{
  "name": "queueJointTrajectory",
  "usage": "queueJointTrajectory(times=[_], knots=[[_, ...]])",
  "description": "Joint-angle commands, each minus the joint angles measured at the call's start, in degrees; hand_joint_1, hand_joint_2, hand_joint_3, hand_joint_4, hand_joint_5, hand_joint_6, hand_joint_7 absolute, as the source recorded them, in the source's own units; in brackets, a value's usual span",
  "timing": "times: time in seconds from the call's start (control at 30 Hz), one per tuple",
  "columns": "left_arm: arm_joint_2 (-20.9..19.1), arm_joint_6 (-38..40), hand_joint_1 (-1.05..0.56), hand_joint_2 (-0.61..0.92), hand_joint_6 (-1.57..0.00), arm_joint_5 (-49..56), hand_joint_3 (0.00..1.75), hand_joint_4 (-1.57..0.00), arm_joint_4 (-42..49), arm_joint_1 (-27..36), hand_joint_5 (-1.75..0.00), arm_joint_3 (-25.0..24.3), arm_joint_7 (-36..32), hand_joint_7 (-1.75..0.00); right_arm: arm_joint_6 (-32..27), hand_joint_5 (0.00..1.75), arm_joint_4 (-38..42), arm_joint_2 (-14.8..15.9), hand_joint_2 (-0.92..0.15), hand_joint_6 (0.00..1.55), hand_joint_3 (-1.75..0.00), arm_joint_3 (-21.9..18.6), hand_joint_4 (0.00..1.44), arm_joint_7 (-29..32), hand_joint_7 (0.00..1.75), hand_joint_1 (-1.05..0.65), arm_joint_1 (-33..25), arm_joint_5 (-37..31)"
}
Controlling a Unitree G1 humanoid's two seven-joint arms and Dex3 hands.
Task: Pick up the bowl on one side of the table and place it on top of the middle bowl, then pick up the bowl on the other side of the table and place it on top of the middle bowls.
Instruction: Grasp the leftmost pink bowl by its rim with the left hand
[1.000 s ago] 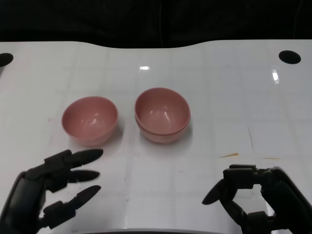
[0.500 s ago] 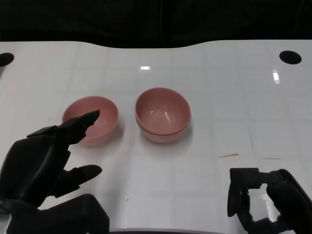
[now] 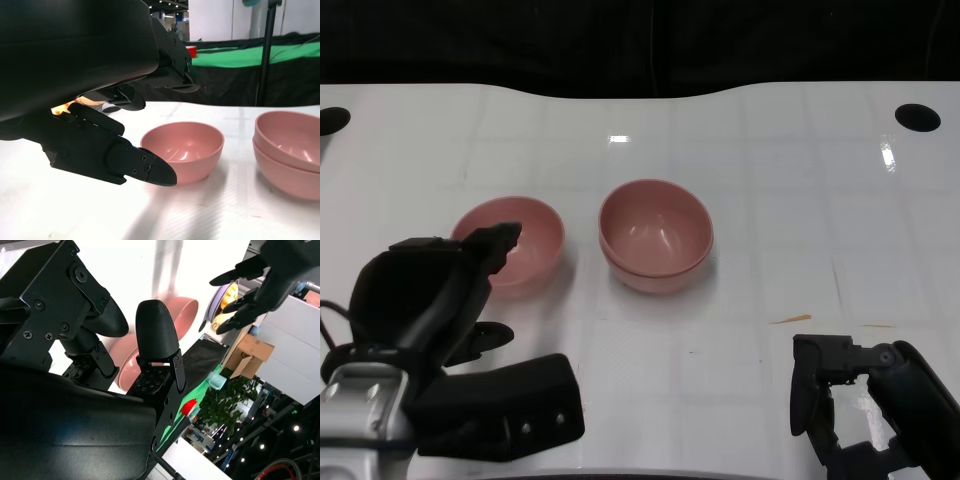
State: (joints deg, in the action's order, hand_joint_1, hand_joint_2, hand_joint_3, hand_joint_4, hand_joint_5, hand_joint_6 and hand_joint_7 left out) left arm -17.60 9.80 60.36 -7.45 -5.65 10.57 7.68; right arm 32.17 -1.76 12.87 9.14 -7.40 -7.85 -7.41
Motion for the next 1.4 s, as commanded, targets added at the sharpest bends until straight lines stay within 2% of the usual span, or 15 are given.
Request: queueJointTrajectory(times=[0.03, 0.37, 0.5, 0.53, 0.57, 0.6, 0.63, 0.67, 0.7, 0.8, 0.87, 0.97, 1.03, 1.1, 1.4], knots=[[-0.83, 1.60, -0.54, 0.92, -0.42, 1.00, 0.01, -0.53, 4.95, -3.11, -0.07, 1.78, -1.07, -0.02, -0.55, 1.75, -0.78, -0.15, -0.21, 0.83, -1.65, -0.86, 1.05, -0.21, 1.66, -0.01, -0.19, 0.38], [-0.90, 1.51, -0.45, 0.92, -0.51, -0.75, 0.03, -0.68, 20.72, -11.48, -0.10, 7.26, -6.11, -0.03, -1.94, 1.75, -1.89, -0.83, -0.19, 0.84, -1.67, -0.82, 1.06, -0.40, 1.64, 0.01, -0.58, 0.16], [-1.34, 1.28, -0.44, 0.92, -0.52, -1.67, 0.04, -0.71, 22.95, -12.70, -0.11, 8.40, -7.33, -0.03, -2.15, 1.75, -2.10, -1.05, -0.18, 0.84, -1.68, -0.91, 1.06, -0.52, 1.63, 0.01, -0.67, 0.03], [-1.34, -0.81, -0.44, 0.92, -0.52, -2.65, 0.04, -0.71, 26.86, -14.14, -0.10, 8.78, -9.34, -0.03, -1.92, 1.75, -1.95, -1.15, -0.18, 0.85, -1.68, -0.85, 1.06, -0.54, 1.63, 0.01, -0.68, 0.11], [-1.37, -2.44, -0.38, 0.92, -0.77, -3.49, 0.08, -0.89, 29.96, -15.30, -0.44, 9.16, -11.00, -0.08, -1.74, 1.75, -1.83, -1.22, -0.18, 0.85, -1.68, -0.80, 1.06, -0.55, 1.63, 0.02, -0.70, 0.17], [-1.45, -3.70, -0.34, 0.92, -0.95, -4.22, 0.10, -0.85, 32.37, -16.24, -0.93, 9.52, -12.36, -0.07, -1.62, 1.75, -1.75, -1.27, -0.18, 0.85, -1.69, -0.78, 1.06, -0.57, 1.63, 0.03, -0.70, 0.21], [-1.55, -5.14, -0.33, 0.92, -1.01, -4.57, 0.11, -0.83, 35.04, -17.31, -1.10, 10.00, -14.40, -0.06, -1.55, 1.75, -1.74, -1.28, -0.18, 0.85, -1.69, -0.82, 1.06, -0.55, 1.62, 0.03, -0.70, 0.07], [-1.65, -6.13, -0.33, 0.91, -1.10, -4.80, 0.08, -0.83, 36.87, -18.07, -1.42, 10.42, -16.18, -0.08, -1.56, 1.75, -1.76, -1.29, -0.17, 0.85, -1.69, -0.88, 1.06, -0.56, 1.62, 0.02, -0.70, -0.02], [-1.78, -7.38, -0.34, 0.92, -1.06, -5.13, 0.07, -0.85, 38.81, -18.88, -1.61, 10.77, -18.28, -0.41, -1.75, 1.75, -1.89, -1.34, -0.17, 0.85, -1.69, -0.93, 1.06, -0.59, 1.62, 0.02, -0.74, -0.01], [-2.16, -9.30, -0.34, 0.92, -0.69, -6.02, 0.14, -0.85, 42.30, -20.63, -1.73, 11.63, -20.96, -1.33, -2.11, 1.75, -2.05, -1.46, -0.16, 0.85, -1.70, -0.99, 1.05, -0.58, 1.61, 0.01, -0.82, -0.03], [-2.75, -9.92, -0.32, 0.92, -0.61, -5.74, 0.16, -0.83, 44.30, -22.11, -1.74, 12.68, -21.18, -1.56, -1.66, 1.75, -1.55, -1.42, -0.16, 0.85, -1.70, -1.00, 1.05, -0.71, 1.61, 0.01, -0.57, 0.09], [-3.22, -10.35, -0.31, 0.92, -0.60, -6.04, 0.16, -0.81, 45.78, -23.40, -1.75, 13.44, -21.07, -1.55, -1.45, 1.75, -1.25, -1.48, -0.16, 0.85, -1.70, -1.03, 1.05, -0.70, 1.61, 0.01, -0.41, 0.05], [-3.71, -10.86, -0.33, 0.92, -0.64, -6.78, 0.20, -0.81, 46.20, -24.32, -1.75, 13.49, -20.61, -1.37, -1.43, 1.75, -1.19, -1.63, -0.16, 0.85, -1.70, -1.10, 1.05, -0.35, 1.61, 0.01, -0.32, -0.44], [-4.01, -11.04, -0.33, 0.92, -0.68, -7.33, 0.21, -0.81, 46.42, -24.71, -1.75, 13.79, -20.61, -1.28, -1.41, 1.75, -1.18, -1.70, -0.15, 0.85, -1.70, -1.14, 1.05, -0.23, 1.60, 0.01, -0.29, -0.65], [-4.40, -10.88, -0.33, 0.92, -0.69, -8.33, 0.22, -0.81, 46.68, -25.03, -1.75, 14.77, -20.95, -1.25, -1.39, 1.75, -1.17, -1.83, -0.15, 0.86, -1.70, -1.24, 1.05, -0.29, 1.60, 0.01, -0.30, -0.79]])
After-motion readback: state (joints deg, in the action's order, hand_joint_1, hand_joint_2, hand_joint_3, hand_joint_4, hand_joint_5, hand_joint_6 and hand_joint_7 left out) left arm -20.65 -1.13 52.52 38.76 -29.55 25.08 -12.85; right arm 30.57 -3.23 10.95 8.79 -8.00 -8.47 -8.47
